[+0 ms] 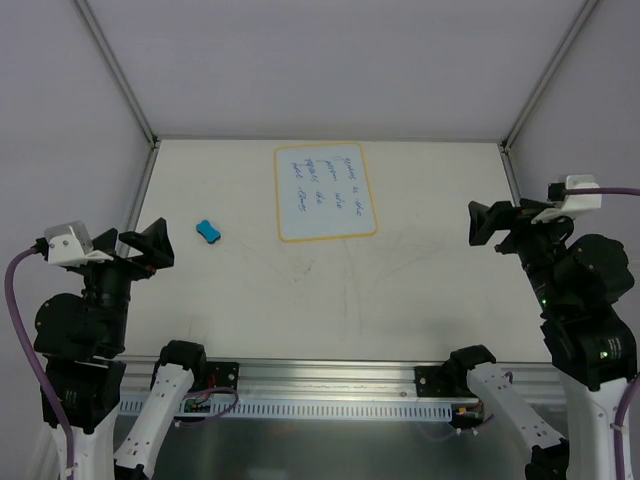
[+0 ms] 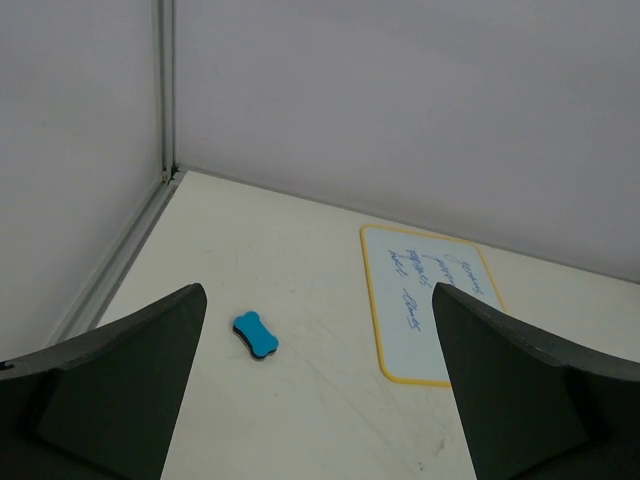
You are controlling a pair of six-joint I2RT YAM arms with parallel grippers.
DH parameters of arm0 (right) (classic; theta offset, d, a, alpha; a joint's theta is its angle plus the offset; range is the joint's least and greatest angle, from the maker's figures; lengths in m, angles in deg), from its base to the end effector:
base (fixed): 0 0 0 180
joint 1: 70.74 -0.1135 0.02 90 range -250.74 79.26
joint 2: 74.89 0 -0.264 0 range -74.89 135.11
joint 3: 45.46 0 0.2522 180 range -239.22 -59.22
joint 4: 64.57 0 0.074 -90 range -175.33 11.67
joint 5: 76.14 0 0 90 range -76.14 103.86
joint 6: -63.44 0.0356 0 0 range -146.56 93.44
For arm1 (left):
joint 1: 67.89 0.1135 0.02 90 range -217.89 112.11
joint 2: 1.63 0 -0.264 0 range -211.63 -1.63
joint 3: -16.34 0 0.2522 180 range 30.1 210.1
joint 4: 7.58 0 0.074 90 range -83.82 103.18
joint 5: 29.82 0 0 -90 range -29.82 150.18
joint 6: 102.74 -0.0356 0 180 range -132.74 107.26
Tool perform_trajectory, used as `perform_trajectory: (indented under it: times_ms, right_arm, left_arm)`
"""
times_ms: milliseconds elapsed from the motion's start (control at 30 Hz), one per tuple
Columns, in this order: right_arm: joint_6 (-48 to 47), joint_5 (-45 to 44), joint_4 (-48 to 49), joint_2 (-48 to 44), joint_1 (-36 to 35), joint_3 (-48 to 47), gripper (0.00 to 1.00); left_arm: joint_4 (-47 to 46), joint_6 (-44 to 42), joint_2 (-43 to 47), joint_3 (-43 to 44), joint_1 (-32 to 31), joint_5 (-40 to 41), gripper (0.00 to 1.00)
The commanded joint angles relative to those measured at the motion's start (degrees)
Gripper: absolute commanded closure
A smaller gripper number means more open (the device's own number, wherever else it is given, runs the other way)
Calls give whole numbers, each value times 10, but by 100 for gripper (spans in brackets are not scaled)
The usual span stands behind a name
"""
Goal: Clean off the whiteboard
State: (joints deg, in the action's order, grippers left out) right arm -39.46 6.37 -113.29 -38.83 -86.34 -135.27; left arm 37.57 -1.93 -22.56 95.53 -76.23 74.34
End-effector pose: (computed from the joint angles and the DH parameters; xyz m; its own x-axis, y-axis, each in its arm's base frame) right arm 0.0635 0.0129 0.4819 0.1139 -0.1980 -0.9736 -0.1191 0.9701 -0.2112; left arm 0.0129 0.0069 0.4469 0.2383 -0.2187 -0.9462 -0.0513 0.9701 -0.2372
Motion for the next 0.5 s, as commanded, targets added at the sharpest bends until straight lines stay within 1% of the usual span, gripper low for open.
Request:
perform_trajectory:
  times_ms: [0, 100, 133, 200, 233, 300, 333, 367, 467]
  right_arm:
    - [7, 16, -5, 38, -2, -8, 1]
    - [12, 68, -8, 68, -3, 9, 1]
    - [10, 101, -9, 92, -3, 14, 1]
    - [12, 113, -9, 117, -2, 26, 1]
    - [17, 120, -7, 146, -3, 35, 1]
    - [42, 127, 5, 180, -2, 47, 1]
    - [48, 144, 10, 198, -3, 56, 1]
    - [56, 151, 12, 240, -3, 59, 1]
    - [83, 165, 25, 312, -14, 61, 1]
  left_arm:
    - [-5, 8, -10, -15, -7, 6, 1]
    - [-5, 29, -16, -47, -8, -18, 1]
    - [-4, 46, -17, -56, -8, -28, 1]
    - [-5, 58, -19, -85, -7, -42, 1]
    - [-4, 63, -23, -93, -8, -57, 1]
    - [0, 71, -26, -118, -8, -74, 1]
    - [1, 82, -27, -127, -8, -82, 1]
    - [2, 90, -28, -135, -8, -94, 1]
    - [5, 118, -32, -168, -8, -112, 1]
